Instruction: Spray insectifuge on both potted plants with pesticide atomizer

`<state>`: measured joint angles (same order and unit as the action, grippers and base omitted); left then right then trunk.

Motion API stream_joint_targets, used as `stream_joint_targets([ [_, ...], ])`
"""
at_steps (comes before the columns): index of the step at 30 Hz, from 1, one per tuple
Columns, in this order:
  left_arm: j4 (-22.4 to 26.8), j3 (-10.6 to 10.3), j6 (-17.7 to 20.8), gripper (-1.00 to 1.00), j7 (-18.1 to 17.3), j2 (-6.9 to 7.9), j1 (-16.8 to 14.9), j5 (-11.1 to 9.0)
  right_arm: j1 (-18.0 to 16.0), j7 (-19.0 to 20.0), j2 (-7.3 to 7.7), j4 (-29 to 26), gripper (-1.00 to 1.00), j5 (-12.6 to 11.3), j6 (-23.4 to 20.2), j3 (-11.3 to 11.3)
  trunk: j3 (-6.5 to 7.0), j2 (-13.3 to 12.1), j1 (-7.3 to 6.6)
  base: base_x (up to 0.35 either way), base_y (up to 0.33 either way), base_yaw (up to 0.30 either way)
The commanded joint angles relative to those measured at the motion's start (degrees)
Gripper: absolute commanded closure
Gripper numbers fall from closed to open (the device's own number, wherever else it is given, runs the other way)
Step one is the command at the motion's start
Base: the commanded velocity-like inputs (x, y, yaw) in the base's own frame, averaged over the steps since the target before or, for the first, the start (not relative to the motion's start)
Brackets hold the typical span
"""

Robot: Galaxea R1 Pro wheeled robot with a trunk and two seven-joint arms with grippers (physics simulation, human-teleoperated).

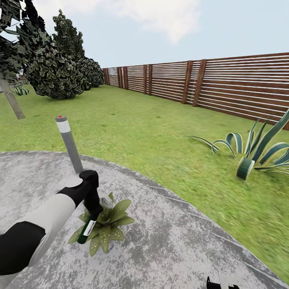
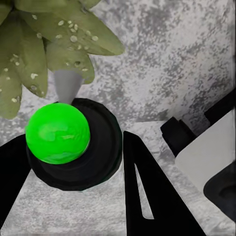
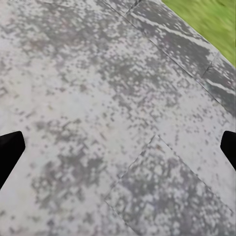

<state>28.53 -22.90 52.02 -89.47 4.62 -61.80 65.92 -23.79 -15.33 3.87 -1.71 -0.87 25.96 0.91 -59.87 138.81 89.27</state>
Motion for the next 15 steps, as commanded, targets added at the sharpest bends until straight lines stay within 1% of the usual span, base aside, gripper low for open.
stream_joint_targets([
  [1, 0.09, -0.46, 0.66, 1.00, -0.53, -0.60, 0.08, 0.41, -0.03, -0.03, 0.00, 0.04, -1.00, -0.09, 0.22, 0.06, -0.05, 0.02, -0.01, 0.000, 0.000, 0.000],
  [3, 0.09, -0.61, 0.82, 1.00, -0.53, -1.94, 0.23, 0.43, -0.03, -0.10, 0.00, 0.04, -1.00, -0.08, 0.23, 0.06, -0.05, 0.02, -0.01, 0.000, 0.000, 0.000],
  [5, 0.05, -0.72, 0.90, 1.00, -0.53, -2.09, 0.24, 0.39, -0.03, -0.13, 0.00, 0.04, -1.00, -0.07, 0.23, 0.06, -0.05, 0.02, -0.01, 0.000, 0.000, 0.000],
  [6, 0.04, -0.75, 0.94, 1.00, -0.53, -1.91, 0.25, 0.24, -0.03, -0.14, 0.00, 0.04, -1.00, -0.07, 0.23, 0.06, -0.05, 0.02, -0.01, 0.000, 0.000, 0.000],
  [9, -0.35, -0.47, 0.87, 1.00, -0.53, -0.88, 0.34, -0.11, -0.03, -0.14, 0.00, 0.04, -1.00, -0.09, 0.23, 0.05, -0.05, 0.02, -0.01, 0.000, 0.000, 0.000],
  [13, -1.04, -0.43, 0.77, 1.00, -0.53, 1.96, 0.53, -0.22, -0.03, -0.14, 0.00, -0.02, -1.00, -0.12, 0.23, 0.06, -0.05, 0.02, -0.01, 0.000, 0.000, 0.000],
  [15, -1.07, -0.32, 0.92, 1.00, -0.53, 2.53, 1.04, -0.20, -0.03, -0.14, 0.00, -0.04, -1.00, -0.15, 0.23, 0.06, -0.05, 0.02, -0.01, 0.000, 0.000, 0.008],
])
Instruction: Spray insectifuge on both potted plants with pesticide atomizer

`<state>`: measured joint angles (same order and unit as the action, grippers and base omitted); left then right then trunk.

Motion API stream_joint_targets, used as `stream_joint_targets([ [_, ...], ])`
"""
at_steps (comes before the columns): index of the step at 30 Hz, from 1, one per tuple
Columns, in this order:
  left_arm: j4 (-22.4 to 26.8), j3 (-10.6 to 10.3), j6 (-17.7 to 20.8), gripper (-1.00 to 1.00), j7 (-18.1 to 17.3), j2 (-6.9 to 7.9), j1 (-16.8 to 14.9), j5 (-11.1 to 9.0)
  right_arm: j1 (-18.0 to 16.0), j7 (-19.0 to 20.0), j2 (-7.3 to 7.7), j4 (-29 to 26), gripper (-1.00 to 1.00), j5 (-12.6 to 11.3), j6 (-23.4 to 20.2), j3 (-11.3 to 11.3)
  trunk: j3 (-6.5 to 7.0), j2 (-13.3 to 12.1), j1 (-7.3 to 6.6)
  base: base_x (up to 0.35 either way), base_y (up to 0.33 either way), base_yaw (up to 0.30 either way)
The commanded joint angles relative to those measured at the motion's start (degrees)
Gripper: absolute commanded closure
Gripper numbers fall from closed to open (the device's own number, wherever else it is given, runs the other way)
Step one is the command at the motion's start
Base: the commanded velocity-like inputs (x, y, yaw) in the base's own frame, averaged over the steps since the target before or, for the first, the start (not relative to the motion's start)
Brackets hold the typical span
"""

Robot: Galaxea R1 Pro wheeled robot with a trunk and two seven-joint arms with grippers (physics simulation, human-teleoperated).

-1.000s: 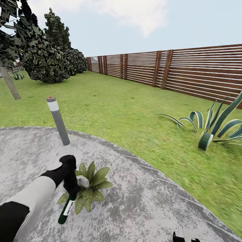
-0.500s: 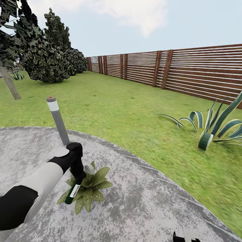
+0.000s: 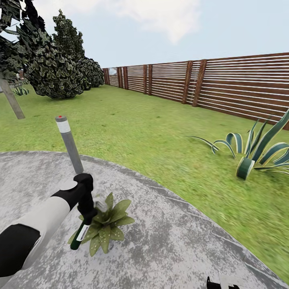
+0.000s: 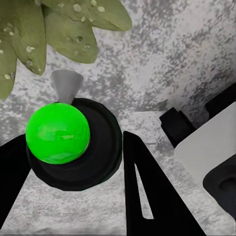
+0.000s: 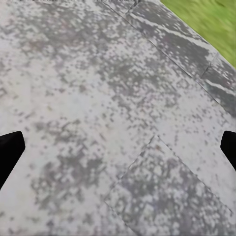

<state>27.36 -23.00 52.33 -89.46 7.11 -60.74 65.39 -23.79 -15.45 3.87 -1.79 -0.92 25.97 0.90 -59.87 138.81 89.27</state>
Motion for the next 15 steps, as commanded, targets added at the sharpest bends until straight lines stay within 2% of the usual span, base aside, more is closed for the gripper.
stream_joint_targets([
  [1, 0.12, -0.22, 0.71, 1.00, -0.54, 0.09, 0.13, 0.36, -0.03, -0.02, 0.00, 0.04, -1.00, -0.11, 0.22, 0.06, -0.05, 0.02, -0.01, 0.000, 0.000, 0.098],
  [10, 0.15, -0.30, 1.17, 1.00, -0.54, -0.71, 0.36, 0.44, -0.03, -0.02, 0.00, 0.03, -1.00, -0.13, 0.22, 0.06, -0.05, 0.02, -0.01, 0.000, 0.000, 0.236],
  [12, 0.15, -0.25, 1.19, 1.00, -0.54, -0.88, 0.36, 0.44, -0.03, -0.02, 0.00, 0.03, -1.00, -0.13, 0.22, 0.06, -0.05, 0.02, -0.01, 0.000, -0.050, 0.070],
  [15, 0.15, -0.21, 1.19, 1.00, -0.54, -1.26, 0.36, 0.47, -0.03, -0.02, 0.00, 0.08, -1.00, -0.07, 0.22, 0.06, -0.05, 0.02, -0.01, 0.000, -0.217, 0.014],
])
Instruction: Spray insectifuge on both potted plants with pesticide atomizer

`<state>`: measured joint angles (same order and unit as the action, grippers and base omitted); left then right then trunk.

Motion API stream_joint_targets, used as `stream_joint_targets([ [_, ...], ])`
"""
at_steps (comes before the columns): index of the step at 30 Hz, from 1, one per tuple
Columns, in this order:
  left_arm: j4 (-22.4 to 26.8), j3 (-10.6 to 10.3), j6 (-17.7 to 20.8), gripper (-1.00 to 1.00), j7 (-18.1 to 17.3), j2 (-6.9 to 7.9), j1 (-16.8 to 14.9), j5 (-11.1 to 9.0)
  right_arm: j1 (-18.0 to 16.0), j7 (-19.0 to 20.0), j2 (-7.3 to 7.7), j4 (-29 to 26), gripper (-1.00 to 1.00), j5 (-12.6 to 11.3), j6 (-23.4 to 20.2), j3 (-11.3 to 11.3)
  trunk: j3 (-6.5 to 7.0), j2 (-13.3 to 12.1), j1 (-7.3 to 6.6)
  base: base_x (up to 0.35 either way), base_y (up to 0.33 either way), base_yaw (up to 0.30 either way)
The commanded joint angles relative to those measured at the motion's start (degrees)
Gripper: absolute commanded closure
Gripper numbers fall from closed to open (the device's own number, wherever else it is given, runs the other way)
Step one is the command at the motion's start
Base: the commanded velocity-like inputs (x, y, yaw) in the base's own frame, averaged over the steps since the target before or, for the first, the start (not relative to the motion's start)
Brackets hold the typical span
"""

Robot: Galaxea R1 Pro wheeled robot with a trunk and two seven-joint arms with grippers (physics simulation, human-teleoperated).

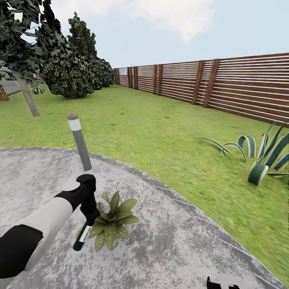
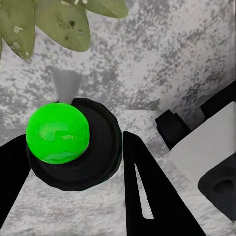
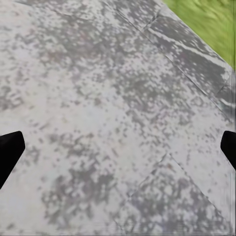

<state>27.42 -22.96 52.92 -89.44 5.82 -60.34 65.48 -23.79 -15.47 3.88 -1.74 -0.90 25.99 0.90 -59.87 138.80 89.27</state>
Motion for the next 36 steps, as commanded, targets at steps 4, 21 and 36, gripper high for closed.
stream_joint_targets([
  [4, 0.11, -0.20, 0.61, 1.00, -0.56, -0.06, -0.04, 0.43, -0.03, 0.01, 0.06, 0.04, -1.00, -0.07, 0.20, 0.07, -0.05, 0.02, -0.01, 0.000, -0.165, 0.002],
  [21, 0.09, -0.28, 0.61, 1.00, -0.56, -0.01, 0.04, 0.79, -0.03, 0.01, -0.01, -0.01, -1.00, -0.14, 0.23, 0.07, -0.05, 0.02, -0.01, 0.013, -0.006, 0.083],
  [36, 0.09, -0.16, 0.69, 1.00, -0.56, 0.00, 0.05, 0.53, -0.03, 0.01, -0.27, -0.15, -1.00, -0.15, 0.29, 0.07, -0.05, 0.02, -0.01, 0.059, -0.037, 0.168],
])
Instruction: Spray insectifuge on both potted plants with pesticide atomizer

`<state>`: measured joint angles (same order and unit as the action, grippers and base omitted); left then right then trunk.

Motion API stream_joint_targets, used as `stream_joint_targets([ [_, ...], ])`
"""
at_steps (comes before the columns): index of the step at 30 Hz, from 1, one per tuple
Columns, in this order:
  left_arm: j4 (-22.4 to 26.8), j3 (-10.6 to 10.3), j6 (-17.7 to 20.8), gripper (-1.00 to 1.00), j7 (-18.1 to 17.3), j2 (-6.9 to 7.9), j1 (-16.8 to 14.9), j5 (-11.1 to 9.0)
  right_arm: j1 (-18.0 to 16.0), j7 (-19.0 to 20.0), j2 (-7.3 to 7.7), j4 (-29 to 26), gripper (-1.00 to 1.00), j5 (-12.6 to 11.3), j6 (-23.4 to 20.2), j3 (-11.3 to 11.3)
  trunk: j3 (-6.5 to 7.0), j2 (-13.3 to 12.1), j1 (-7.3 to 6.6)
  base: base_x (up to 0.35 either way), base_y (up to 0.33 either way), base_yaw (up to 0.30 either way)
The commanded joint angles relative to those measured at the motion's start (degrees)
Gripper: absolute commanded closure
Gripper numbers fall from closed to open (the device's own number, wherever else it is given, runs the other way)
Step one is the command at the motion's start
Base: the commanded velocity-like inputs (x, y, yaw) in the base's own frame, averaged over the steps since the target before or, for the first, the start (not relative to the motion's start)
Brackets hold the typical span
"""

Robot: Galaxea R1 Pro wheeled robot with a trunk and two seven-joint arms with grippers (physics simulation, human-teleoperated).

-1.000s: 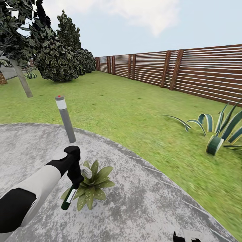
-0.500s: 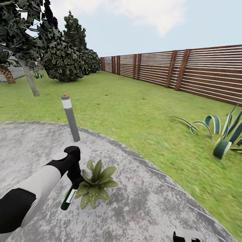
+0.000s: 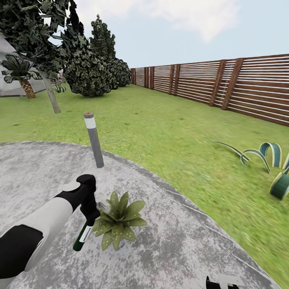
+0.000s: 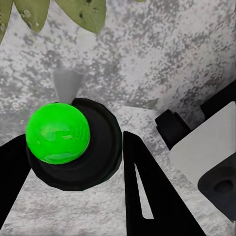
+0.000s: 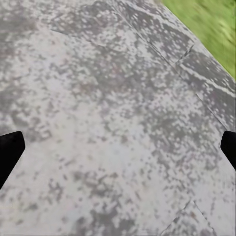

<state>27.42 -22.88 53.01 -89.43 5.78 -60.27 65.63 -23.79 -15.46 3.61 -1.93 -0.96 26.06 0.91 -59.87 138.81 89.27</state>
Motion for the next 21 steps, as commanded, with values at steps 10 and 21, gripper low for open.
stream_joint_targets([
  [10, 0.10, -0.25, 2.68, 1.00, -0.57, 0.02, -0.03, 0.44, -0.03, 0.07, 0.18, 0.16, -1.00, -0.01, 0.14, -0.01, -0.39, 0.02, -0.01, 0.000, -0.228, 0.133],
  [21, 0.07, -0.34, 2.77, 1.00, -0.57, 0.08, -0.03, 0.44, -0.03, -0.01, 0.00, 0.08, -1.00, -0.09, 0.22, 0.04, -0.39, 0.02, -0.01, 0.020, -0.062, 0.000],
])
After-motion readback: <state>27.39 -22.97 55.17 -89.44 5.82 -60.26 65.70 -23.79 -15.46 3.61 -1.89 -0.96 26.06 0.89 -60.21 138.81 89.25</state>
